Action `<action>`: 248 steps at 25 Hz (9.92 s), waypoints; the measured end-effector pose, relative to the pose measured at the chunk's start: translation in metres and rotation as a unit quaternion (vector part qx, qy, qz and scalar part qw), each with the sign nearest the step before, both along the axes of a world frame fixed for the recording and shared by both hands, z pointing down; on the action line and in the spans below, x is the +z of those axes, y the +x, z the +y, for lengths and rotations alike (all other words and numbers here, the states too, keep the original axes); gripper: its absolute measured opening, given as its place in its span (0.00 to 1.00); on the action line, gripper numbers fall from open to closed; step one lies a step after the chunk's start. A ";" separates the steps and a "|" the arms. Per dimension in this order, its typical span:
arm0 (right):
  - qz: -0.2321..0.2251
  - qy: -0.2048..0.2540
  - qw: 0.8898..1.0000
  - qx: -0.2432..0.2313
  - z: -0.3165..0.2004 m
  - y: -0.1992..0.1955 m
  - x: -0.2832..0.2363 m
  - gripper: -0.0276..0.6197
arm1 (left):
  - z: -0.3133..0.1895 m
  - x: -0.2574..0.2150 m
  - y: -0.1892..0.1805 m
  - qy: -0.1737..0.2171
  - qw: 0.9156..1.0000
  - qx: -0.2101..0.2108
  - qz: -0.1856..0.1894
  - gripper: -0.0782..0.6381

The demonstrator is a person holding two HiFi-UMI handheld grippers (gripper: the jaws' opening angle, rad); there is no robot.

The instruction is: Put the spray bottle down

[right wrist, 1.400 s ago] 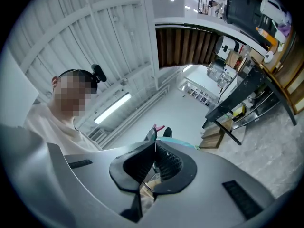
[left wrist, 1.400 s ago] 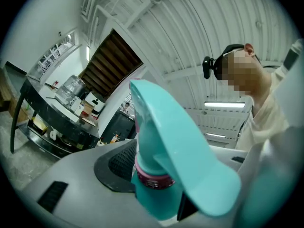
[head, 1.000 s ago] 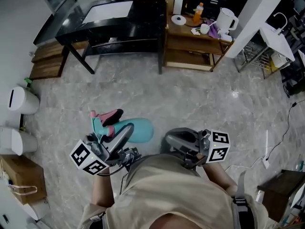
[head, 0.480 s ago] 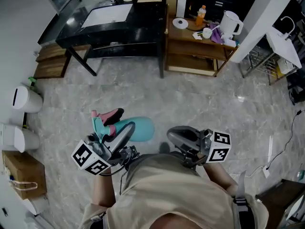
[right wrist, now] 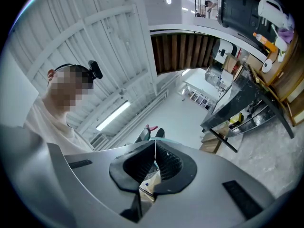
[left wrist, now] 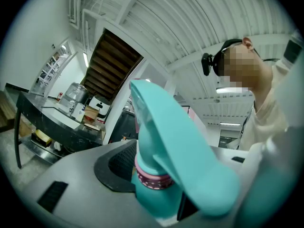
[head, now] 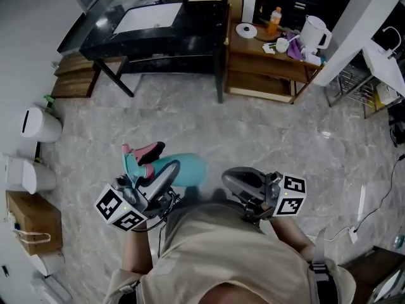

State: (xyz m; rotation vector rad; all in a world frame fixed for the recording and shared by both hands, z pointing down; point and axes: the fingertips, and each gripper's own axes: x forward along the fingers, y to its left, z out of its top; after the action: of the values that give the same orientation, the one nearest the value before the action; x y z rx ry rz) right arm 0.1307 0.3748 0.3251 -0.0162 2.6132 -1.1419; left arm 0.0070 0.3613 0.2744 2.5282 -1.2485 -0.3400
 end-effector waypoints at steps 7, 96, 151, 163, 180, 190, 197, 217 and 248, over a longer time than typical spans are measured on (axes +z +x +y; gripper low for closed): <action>-0.002 -0.001 1.000 0.013 -0.009 -0.001 0.003 0.08 | -0.012 0.002 -0.007 0.007 1.000 -0.011 -0.016 0.45; 0.084 -0.033 0.994 0.067 -0.274 -0.120 0.013 0.08 | -0.301 0.011 -0.143 0.016 1.000 0.023 0.000 0.45; 0.033 -0.047 0.997 0.051 -0.441 -0.015 0.024 0.08 | -0.490 0.006 -0.040 0.012 0.988 -0.038 -0.150 0.45; 0.061 -0.048 0.993 0.091 -0.480 -0.029 0.028 0.08 | -0.545 0.021 -0.062 0.013 0.988 -0.011 -0.153 0.45; 0.097 -0.065 0.983 0.138 -0.532 -0.055 0.033 0.08 | -0.635 0.048 -0.086 0.000 0.986 0.040 -0.164 0.45; 0.118 -0.067 0.978 0.160 -0.555 -0.066 0.032 0.08 | -0.676 0.065 -0.098 -0.009 0.985 0.053 -0.161 0.45; 0.123 -0.069 0.975 0.174 -0.568 -0.077 0.033 0.08 | -0.701 0.080 -0.101 -0.017 0.984 0.071 -0.165 0.45; 0.137 -0.076 0.969 0.192 -0.597 -0.113 0.037 0.08 | -0.777 0.122 -0.096 -0.012 0.974 0.106 -0.201 0.45; 0.119 -0.090 0.969 0.197 -0.613 -0.109 0.042 0.08 | -0.838 0.152 -0.071 -0.013 0.957 0.120 -0.263 0.45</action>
State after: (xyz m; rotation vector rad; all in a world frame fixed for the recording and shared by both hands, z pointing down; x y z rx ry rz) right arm 0.0215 -0.2380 0.3676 -0.7180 2.5244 -1.2830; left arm -0.0639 -0.4769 0.4263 2.8053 -1.0665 0.4290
